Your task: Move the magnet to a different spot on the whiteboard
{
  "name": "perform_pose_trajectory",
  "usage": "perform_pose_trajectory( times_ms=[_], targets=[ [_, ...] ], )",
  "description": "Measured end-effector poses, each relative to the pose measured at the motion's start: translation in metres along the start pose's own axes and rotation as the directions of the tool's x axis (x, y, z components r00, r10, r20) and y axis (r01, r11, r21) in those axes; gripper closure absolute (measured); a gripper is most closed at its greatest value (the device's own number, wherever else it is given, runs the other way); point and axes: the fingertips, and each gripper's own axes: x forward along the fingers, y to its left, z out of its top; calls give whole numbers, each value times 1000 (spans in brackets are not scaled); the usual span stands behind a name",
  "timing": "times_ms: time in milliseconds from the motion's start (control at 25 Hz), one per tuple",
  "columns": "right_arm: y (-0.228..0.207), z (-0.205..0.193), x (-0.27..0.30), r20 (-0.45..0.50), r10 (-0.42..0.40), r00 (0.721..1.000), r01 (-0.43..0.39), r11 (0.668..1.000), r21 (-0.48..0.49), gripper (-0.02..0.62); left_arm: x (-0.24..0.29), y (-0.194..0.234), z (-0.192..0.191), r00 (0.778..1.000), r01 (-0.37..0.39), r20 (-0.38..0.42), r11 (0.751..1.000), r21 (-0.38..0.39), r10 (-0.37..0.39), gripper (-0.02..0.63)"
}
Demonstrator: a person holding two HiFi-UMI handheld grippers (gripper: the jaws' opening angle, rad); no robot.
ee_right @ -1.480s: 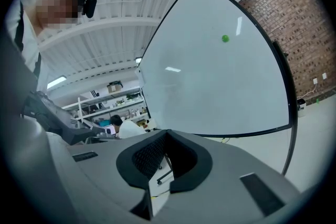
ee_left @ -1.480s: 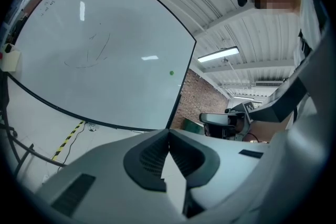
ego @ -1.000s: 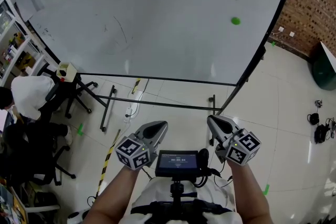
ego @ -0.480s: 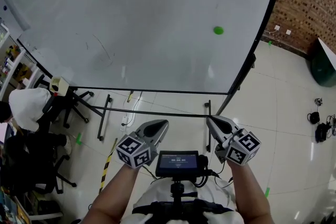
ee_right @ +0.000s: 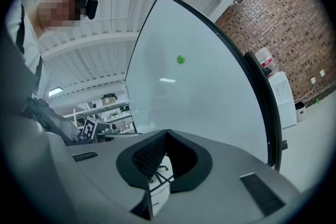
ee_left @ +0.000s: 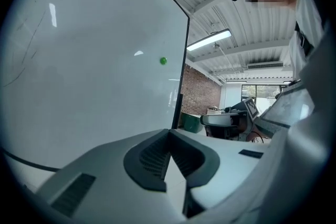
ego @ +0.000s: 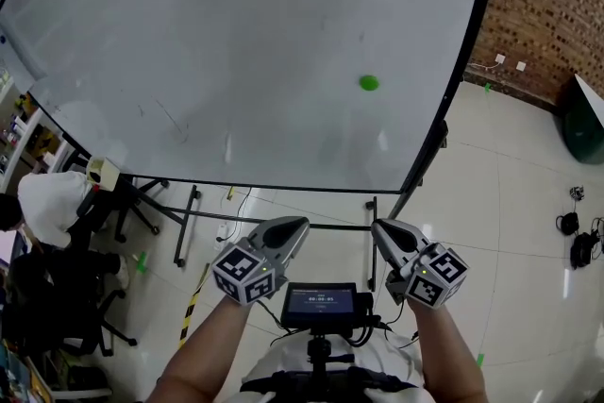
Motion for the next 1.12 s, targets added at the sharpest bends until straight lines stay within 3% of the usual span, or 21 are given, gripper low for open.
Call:
perform_pose_trajectory(
  times_ms=[720,840,1120],
  targets=[
    [-62,30,5,-3,94,996,-94,996,-8,563,87,-10,76,999,-35,42,988,150,29,571],
    [-71,32,4,-1,100,995,-100,995,-4,563,98,-10,87,997,-70,39,972,223,63,571],
    [-86,37,5,-3,109,994,-109,994,4,563,116,-16,135,990,-136,94,910,392,107,571]
  ],
)
